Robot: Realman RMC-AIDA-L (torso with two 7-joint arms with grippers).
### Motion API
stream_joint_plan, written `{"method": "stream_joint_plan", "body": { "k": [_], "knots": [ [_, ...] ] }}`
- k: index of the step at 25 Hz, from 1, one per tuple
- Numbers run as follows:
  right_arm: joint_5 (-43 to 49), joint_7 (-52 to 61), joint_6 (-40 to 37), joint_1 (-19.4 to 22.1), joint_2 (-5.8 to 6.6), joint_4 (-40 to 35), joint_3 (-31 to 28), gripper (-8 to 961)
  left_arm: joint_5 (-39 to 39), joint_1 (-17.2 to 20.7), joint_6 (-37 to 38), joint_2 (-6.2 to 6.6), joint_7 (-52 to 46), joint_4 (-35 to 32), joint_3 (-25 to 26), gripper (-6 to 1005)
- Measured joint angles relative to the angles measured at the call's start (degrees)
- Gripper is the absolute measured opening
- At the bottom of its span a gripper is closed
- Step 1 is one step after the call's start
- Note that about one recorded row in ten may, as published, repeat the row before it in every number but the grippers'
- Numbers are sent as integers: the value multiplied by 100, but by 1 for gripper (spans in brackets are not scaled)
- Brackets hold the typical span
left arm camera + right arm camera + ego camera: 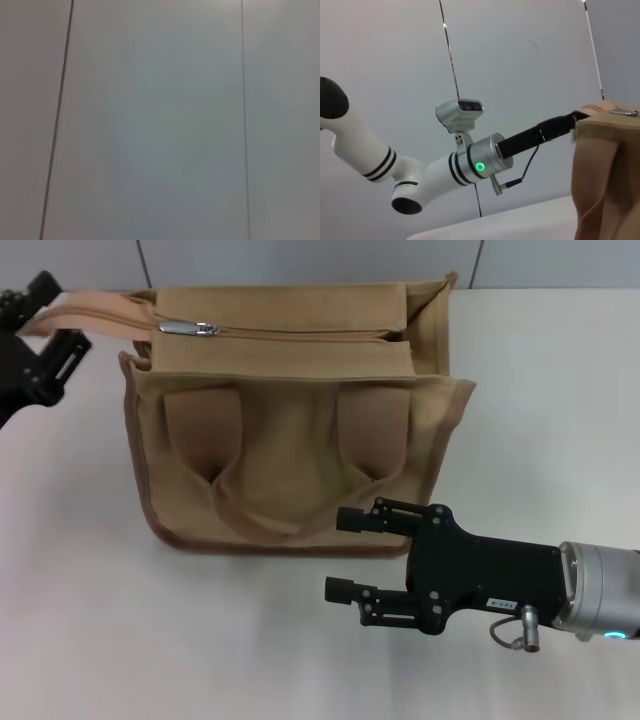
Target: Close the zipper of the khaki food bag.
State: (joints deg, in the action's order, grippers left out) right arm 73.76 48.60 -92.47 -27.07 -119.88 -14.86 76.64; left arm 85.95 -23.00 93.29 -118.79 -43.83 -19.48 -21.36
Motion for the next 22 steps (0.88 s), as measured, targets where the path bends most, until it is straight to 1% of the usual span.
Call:
{"method": "stream_joint_plan", "body": {
  "k": [6,18,22],
  "knots": [
    [-2,0,26,-71,0,1,0,725,38,4,-38,7,118,-34,-380,416],
    [-3,1,32,-88,0,1,0,724,23,-36,-6,-19,519,30,-461,46],
    [-3,1,31,-88,0,0,0,724,26,-62,-48,-21,573,40,-572,80]
  ]
}}
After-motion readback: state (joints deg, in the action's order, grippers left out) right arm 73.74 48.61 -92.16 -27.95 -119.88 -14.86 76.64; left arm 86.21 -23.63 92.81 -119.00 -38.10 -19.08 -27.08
